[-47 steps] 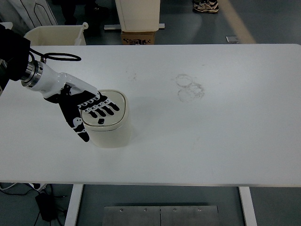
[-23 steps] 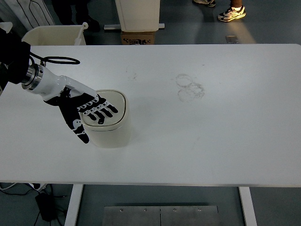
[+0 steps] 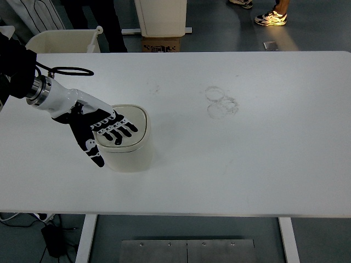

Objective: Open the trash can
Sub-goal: 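Press the left hand fingers down on the trash can lid, then lift the left hand away as the lid pops open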

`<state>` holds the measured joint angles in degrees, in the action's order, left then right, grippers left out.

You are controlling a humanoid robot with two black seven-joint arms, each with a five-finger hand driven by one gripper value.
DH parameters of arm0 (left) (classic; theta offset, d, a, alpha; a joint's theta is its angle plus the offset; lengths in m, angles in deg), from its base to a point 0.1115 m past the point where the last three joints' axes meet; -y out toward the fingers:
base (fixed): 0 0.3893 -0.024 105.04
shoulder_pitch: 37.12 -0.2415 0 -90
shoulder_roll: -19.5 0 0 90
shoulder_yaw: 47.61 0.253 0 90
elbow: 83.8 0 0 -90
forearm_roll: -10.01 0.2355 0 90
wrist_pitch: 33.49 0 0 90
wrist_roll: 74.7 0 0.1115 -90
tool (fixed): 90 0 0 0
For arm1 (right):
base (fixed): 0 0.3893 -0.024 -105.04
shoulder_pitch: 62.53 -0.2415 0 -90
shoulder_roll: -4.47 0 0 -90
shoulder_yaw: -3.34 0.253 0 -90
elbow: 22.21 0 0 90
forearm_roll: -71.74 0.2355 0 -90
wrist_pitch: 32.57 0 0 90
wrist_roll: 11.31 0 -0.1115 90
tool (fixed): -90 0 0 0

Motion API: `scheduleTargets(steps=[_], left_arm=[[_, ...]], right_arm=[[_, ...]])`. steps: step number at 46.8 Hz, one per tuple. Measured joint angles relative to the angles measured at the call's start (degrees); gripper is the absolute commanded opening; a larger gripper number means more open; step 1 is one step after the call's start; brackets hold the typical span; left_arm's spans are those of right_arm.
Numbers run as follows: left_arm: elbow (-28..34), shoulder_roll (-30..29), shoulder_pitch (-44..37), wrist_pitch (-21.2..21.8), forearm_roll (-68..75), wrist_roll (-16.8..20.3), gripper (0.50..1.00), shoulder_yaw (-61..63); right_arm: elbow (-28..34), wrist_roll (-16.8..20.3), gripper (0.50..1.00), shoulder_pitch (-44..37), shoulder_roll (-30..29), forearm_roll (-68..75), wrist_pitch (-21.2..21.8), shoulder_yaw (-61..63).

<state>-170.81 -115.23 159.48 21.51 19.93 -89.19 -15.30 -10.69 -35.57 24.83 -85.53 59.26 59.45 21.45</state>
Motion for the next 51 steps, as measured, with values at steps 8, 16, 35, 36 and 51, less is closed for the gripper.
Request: scheduleTargets(steps=[8,16,35,36,51], left_arm=[[1.1,-0.1,0.7,0.0,-0.1,0.0,1.0,-0.7],[3.6,-0.1,2.1,0.0,-0.5,0.0,1.0,-3.2],[10.9,-0.1,2.7,0.0,-1.0,0.1,1.0,-12.6],[11.3,0.0,2.6,0.0,-1.0,0.2,1.0,-12.9],[20.8,4.8,-1.0,0.0,-7.9,0.8,1.0,-16.7]], right_arm=[[0.0,0.0,0.991,0.0,0.0,0.0,0.0,0.0],[0.0,0.0,0.991,0.0,0.0,0.0,0.0,0.0],[0.1,-0.2,0.991,0.0,0.0,-0.3,0.0,0.0],[0.1,-0.2,0.993,0.0,0.0,-0.3,0.0,0.0],[0.0,-0.2,0.991,0.2,0.0,-0.1,-0.1,0.0]])
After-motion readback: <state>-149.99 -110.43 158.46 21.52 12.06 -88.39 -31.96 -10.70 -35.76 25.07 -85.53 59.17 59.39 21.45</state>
